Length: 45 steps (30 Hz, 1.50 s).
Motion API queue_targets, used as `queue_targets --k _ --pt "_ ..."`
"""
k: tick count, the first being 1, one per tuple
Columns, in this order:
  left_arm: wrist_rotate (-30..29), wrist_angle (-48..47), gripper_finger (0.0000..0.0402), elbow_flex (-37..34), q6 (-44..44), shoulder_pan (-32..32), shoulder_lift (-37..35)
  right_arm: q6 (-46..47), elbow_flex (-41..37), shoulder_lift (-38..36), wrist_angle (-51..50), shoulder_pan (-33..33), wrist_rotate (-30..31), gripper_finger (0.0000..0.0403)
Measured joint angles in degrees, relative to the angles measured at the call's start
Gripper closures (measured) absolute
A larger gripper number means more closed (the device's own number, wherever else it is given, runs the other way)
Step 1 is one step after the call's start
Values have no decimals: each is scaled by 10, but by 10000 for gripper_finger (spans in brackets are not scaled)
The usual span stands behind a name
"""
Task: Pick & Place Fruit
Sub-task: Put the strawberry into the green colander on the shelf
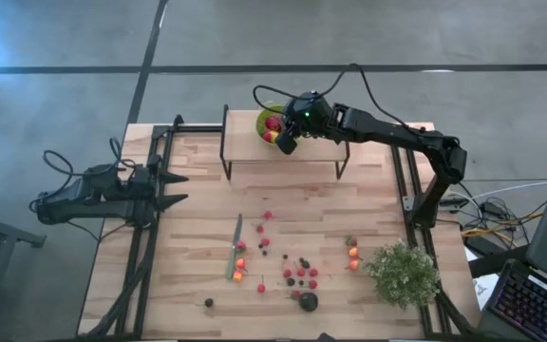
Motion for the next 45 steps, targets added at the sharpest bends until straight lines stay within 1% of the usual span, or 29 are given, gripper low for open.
queue_targets --k 12,16,20,28,30,32,35,37,41,45 --pt "0 0 161 0 0 0 0 2 -5 0 -1 -3 0 394" --pt "0 0 161 0 0 0 0 19 -5 0 -1 -4 -1 389" --pt "0 0 161 0 0 0 0 18 -5 0 -1 -6 -1 364" --pt "0 0 161 0 0 0 0 3 -2 -7 -7 -10 -5 296" --pt "0 0 161 0 0 0 0 -1 8 -14 -7 -10 -19 282" --pt "0 0 161 0 0 0 0 1 23 -22 -10 -10 -47 268" --pt "0 0 161 0 0 0 0 14 52 -29 -38 -9 -92 251" --pt "0 0 161 0 0 0 0 24 74 -31 -73 -3 -108 242" --pt "0 0 161 0 0 0 0 35 114 -33 -176 22 -106 232" --pt "0 0 161 0 0 0 0 50 148 -33 -298 57 -86 236"
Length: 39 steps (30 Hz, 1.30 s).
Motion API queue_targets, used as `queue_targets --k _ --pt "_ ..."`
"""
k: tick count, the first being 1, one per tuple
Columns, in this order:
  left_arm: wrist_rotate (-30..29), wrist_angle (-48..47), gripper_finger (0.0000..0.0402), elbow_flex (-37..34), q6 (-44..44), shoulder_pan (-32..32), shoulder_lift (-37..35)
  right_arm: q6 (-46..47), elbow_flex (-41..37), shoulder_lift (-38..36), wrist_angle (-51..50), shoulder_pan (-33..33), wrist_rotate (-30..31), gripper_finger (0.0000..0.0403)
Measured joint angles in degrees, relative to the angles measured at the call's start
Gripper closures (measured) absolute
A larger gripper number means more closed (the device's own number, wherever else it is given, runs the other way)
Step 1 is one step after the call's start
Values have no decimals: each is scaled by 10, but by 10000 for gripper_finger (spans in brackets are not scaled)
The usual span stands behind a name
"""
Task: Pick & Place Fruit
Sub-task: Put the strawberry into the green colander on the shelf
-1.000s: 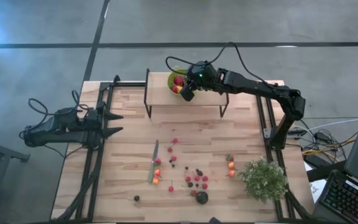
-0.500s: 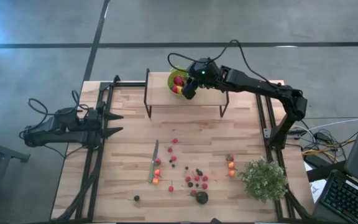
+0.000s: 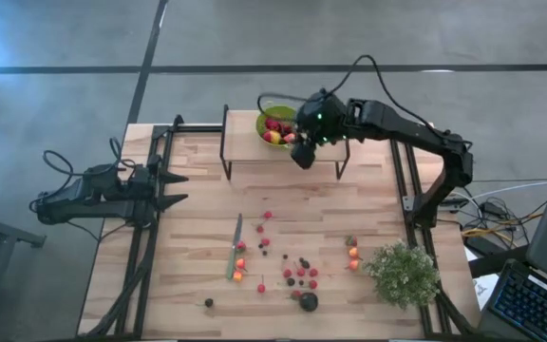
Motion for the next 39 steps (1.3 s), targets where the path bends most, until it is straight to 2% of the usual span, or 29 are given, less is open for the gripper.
queue_targets --k 6,11,17,26,33,39 --pt "0 0 161 0 0 0 0 64 19 0 -173 49 12 256" --pt "0 0 161 0 0 0 0 118 0 -2 -245 89 13 265" --pt "0 0 161 0 0 0 0 122 -43 -2 -256 140 11 267" --pt "0 0 161 0 0 0 0 133 -112 -2 -255 204 11 242" --pt "0 0 161 0 0 0 0 134 -165 -5 -226 260 11 227" --pt "0 0 161 0 0 0 0 171 -207 -5 -204 304 23 222"
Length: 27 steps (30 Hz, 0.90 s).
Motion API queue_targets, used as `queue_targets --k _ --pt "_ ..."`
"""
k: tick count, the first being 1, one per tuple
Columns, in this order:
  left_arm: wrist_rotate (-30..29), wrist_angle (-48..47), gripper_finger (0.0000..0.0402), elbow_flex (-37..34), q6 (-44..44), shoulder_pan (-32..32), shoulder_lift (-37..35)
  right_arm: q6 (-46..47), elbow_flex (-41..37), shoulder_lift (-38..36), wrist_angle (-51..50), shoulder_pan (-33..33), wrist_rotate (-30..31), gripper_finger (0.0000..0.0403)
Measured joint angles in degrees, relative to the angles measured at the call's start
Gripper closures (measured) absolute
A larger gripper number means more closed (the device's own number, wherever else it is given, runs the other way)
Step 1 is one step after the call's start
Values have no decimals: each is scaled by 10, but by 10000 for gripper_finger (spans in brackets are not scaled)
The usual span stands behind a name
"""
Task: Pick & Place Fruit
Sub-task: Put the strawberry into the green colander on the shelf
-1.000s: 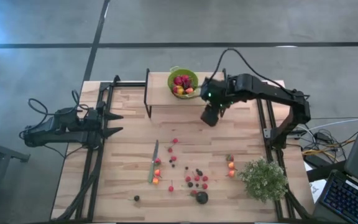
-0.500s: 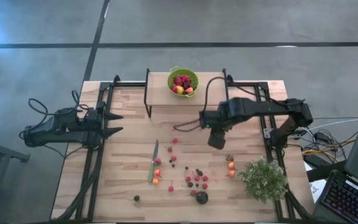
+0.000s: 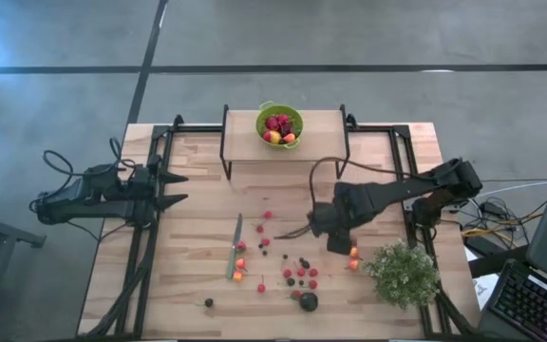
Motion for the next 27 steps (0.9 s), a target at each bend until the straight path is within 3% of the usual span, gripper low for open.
queue_targets --k 11,27 --pt "0 0 161 0 0 0 0 51 -96 -4 55 53 3 237" --pt "0 0 161 0 0 0 0 71 -244 -7 193 73 1 208"
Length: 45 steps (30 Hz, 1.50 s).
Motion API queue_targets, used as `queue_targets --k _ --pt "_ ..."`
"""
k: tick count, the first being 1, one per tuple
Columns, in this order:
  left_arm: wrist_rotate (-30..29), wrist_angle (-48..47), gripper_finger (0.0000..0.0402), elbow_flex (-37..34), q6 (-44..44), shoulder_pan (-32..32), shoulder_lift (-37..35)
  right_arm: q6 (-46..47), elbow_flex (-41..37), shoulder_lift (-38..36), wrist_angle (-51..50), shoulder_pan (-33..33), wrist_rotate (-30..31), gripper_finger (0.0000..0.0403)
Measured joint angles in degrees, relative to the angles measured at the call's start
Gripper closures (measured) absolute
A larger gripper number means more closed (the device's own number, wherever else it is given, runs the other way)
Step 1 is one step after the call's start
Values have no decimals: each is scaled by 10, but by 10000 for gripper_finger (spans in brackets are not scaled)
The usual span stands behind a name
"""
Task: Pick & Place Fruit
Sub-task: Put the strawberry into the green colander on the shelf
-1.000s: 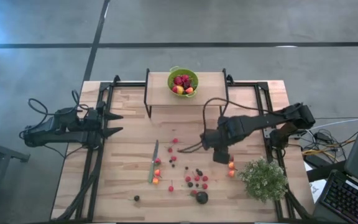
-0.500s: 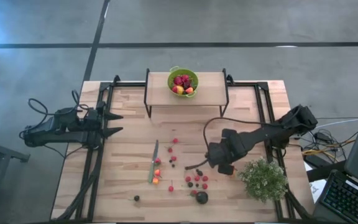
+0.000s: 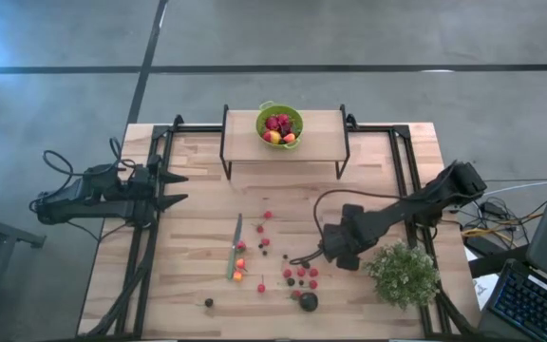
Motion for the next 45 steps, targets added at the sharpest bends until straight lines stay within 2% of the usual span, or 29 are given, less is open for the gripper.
queue_targets --k 10,17,22,28,39,45 --pt "0 0 161 0 0 0 0 0 -74 0 95 0 -2 238" --pt "0 0 161 0 0 0 0 2 -91 0 115 0 -2 272" --pt "0 0 161 0 0 0 0 1 -91 0 116 0 -2 314" --pt "0 0 161 0 0 0 0 2 -91 0 117 0 -12 384" --pt "0 0 161 0 0 0 0 20 -94 0 117 0 -33 394" --pt "0 0 161 0 0 0 0 -5 -94 0 116 0 -7 394"
